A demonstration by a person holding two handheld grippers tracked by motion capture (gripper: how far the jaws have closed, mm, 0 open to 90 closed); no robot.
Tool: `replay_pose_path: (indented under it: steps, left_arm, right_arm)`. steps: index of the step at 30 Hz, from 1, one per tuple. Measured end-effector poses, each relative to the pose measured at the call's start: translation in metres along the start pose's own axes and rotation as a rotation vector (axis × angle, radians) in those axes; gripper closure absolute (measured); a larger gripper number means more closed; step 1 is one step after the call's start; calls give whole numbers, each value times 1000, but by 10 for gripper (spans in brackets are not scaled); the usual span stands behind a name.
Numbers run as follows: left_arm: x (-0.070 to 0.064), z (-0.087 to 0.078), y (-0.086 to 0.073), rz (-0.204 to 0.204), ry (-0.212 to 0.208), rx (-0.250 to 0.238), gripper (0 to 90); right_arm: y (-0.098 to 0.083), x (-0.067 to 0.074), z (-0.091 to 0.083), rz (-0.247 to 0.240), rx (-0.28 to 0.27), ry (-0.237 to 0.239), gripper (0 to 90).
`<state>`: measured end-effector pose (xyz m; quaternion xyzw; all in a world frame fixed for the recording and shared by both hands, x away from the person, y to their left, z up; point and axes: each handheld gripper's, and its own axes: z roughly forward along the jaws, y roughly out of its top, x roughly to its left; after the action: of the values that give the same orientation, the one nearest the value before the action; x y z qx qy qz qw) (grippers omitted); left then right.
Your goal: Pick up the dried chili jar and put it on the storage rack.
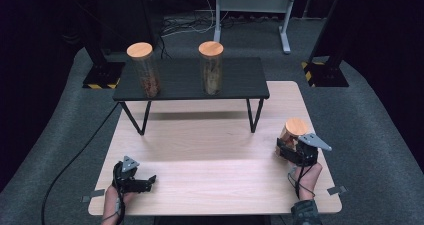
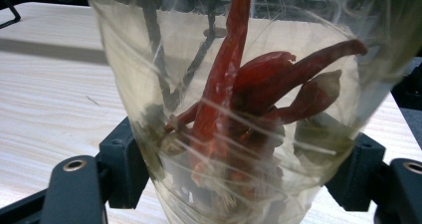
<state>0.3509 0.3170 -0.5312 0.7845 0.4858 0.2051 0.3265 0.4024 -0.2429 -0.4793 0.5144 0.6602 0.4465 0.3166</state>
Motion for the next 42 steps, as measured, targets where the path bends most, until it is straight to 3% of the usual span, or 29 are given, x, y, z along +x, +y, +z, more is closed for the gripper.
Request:
replay_pose_path:
  steps: [8, 27, 42]
  left_arm:
    - [0, 0, 0, -1, 1, 0, 2]
    - [0, 0, 0, 1, 0, 0, 3]
    - [0, 0, 0, 1, 0, 1, 2]
  right_arm:
    - [7, 1, -3, 0, -16, 16, 242]
    - [28, 16, -10, -55, -28, 28, 242]
    - [36, 18, -14, -56, -25, 48, 242]
